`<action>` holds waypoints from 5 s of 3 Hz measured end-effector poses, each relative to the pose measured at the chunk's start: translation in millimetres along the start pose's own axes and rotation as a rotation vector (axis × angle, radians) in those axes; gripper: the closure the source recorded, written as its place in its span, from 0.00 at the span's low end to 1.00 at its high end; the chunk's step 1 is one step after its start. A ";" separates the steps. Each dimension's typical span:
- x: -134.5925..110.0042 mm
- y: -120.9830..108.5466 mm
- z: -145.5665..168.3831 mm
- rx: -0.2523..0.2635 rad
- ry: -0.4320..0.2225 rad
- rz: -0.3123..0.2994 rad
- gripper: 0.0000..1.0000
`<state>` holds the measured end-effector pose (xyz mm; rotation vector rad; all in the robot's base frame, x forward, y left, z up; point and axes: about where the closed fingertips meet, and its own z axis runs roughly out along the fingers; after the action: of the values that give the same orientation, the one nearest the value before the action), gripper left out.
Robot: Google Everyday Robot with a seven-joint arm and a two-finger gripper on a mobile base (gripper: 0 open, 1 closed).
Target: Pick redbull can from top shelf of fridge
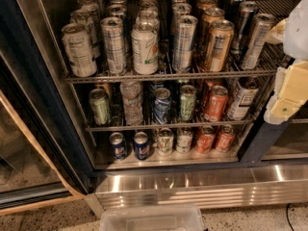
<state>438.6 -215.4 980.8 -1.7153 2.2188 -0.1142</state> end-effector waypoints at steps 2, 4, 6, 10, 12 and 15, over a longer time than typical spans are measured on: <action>-9.1 6.7 6.0 0.018 -0.038 0.005 0.00; -34.8 19.4 14.6 0.070 -0.178 0.012 0.00; -54.7 26.7 23.8 0.061 -0.257 -0.024 0.00; -159.6 38.9 52.4 0.139 -0.624 -0.070 0.00; -200.5 76.6 64.6 0.224 -0.688 0.003 0.00; -233.9 96.3 69.6 0.262 -0.779 0.043 0.00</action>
Offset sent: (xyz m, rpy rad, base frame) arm -0.0060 0.0288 -0.0193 0.0888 -0.0538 0.0040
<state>421.9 43.1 939.4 -1.2677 1.5753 0.2287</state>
